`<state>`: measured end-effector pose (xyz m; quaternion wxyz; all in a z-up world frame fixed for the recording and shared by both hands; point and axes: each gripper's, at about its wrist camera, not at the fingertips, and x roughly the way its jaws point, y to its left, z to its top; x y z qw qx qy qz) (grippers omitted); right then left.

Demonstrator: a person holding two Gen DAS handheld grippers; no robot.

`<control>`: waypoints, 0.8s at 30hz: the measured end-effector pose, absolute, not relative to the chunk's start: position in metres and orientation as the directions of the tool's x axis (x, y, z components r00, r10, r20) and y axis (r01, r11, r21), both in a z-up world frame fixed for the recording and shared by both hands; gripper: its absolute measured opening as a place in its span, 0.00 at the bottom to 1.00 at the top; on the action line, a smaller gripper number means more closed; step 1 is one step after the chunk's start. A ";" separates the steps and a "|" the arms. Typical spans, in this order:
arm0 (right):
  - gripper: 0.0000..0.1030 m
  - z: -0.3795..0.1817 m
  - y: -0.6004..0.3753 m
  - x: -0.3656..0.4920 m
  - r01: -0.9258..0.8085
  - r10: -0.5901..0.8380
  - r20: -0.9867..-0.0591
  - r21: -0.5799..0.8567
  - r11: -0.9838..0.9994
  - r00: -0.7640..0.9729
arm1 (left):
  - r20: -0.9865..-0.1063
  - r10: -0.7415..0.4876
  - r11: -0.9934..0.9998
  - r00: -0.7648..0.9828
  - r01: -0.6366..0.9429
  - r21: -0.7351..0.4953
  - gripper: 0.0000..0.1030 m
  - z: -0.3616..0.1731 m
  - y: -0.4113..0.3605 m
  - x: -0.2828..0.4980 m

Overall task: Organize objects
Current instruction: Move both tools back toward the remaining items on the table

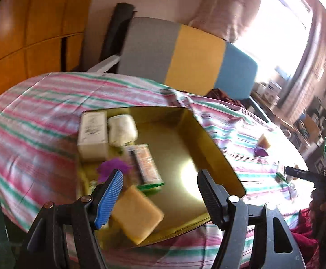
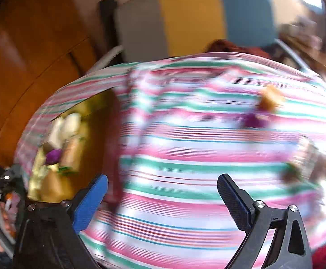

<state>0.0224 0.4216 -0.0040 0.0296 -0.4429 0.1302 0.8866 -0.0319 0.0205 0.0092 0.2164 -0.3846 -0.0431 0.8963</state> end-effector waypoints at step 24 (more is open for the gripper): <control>1.00 -0.023 0.654 0.178 -0.605 0.152 -0.607 0.668 -0.433 -0.780 | -0.782 0.593 -0.468 -0.192 -0.873 -0.141 0.67 -0.015 0.365 0.004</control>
